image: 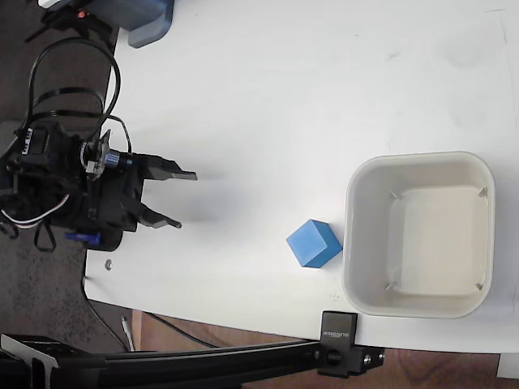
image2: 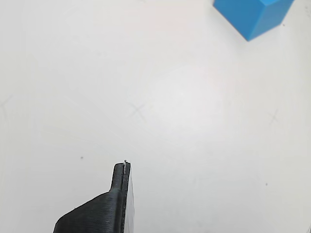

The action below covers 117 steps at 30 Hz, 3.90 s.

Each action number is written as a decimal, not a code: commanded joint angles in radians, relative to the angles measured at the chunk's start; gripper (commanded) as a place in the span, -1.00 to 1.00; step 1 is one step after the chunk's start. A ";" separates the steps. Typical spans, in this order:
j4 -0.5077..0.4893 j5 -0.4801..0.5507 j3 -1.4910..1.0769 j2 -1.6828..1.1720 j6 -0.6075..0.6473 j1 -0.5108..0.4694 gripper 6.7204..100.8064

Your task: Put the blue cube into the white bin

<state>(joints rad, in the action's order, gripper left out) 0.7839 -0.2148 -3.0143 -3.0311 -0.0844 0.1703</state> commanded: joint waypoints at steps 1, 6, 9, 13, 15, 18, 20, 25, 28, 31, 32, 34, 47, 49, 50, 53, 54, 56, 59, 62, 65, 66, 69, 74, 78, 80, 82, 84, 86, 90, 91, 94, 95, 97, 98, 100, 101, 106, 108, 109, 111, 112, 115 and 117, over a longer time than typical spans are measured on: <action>-0.006 0.035 0.023 -0.023 0.011 -0.012 0.99; -0.006 0.037 0.023 -0.023 0.011 -0.014 0.99; -0.008 0.037 0.023 -0.023 0.011 -0.015 0.99; -0.008 0.037 0.023 -0.023 0.011 -0.015 0.99; -0.008 0.038 0.023 -0.023 0.011 -0.017 0.99; -0.009 0.078 0.037 -0.020 0.018 -0.051 0.99; -0.012 0.187 0.080 0.005 0.058 -0.140 0.99; -0.069 0.313 0.236 0.201 0.273 -0.267 0.99; -0.106 0.423 0.354 0.407 0.388 -0.371 0.99; -0.124 0.549 0.491 0.618 0.491 -0.463 0.99; -0.129 0.589 0.532 0.681 0.526 -0.488 0.99; -0.140 0.652 0.604 0.796 0.594 -0.528 0.99; -0.183 0.776 0.917 1.259 0.801 -0.600 0.91; -0.176 0.772 0.927 1.267 0.811 -0.600 0.91; -0.175 0.767 0.928 1.269 0.813 -0.600 0.90; -0.158 0.761 0.953 1.284 0.827 -0.600 0.90; -0.152 0.761 0.966 1.295 0.830 -0.600 0.90; -0.144 0.759 0.999 1.325 0.834 -0.600 0.91; -0.143 0.764 1.037 1.367 0.844 -0.604 0.92; -0.132 0.769 1.069 1.397 0.854 -0.614 0.93; -0.126 0.769 1.091 1.417 0.857 -0.614 0.93; -0.117 0.769 1.101 1.425 0.861 -0.614 0.93; -0.077 0.764 1.144 1.443 0.873 -0.615 0.94; -0.048 0.764 1.177 1.456 0.868 -0.612 0.96; -0.051 0.769 1.186 1.474 0.867 -0.612 0.96; -0.048 0.772 1.192 1.491 0.867 -0.614 0.95; -0.043 0.772 1.200 1.503 0.867 -0.614 0.95; -0.044 0.779 1.201 1.509 0.865 -0.614 0.95; -0.046 0.785 1.200 1.511 0.865 -0.615 0.95; -0.057 0.792 1.190 1.514 0.859 -0.617 0.95; -0.064 0.792 1.186 1.516 0.854 -0.617 0.95; -0.075 0.795 1.186 1.531 0.850 -0.617 0.93; -0.078 0.795 1.186 1.536 0.850 -0.617 0.92; -0.081 0.799 1.186 1.545 0.850 -0.617 0.90; -0.081 0.799 1.186 1.548 0.848 -0.617 0.90; -0.081 0.801 1.186 1.551 0.845 -0.617 0.90; -0.081 0.801 1.186 1.552 0.842 -0.617 0.91; -0.081 0.805 1.190 1.552 0.834 -0.618 0.88; -0.080 0.805 1.193 1.557 0.831 -0.618 0.81; -0.080 0.805 1.198 1.562 0.831 -0.618 0.78; -0.080 0.808 1.204 1.572 0.831 -0.618 0.78; -0.083 0.813 1.204 1.577 0.831 -0.618 0.82; -0.100 0.819 1.198 1.585 0.827 -0.620 0.87; -0.107 0.819 1.197 1.586 0.822 -0.620 0.87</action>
<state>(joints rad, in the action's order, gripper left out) 0.6995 0.5829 -1.8699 -1.4189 0.7394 -0.4403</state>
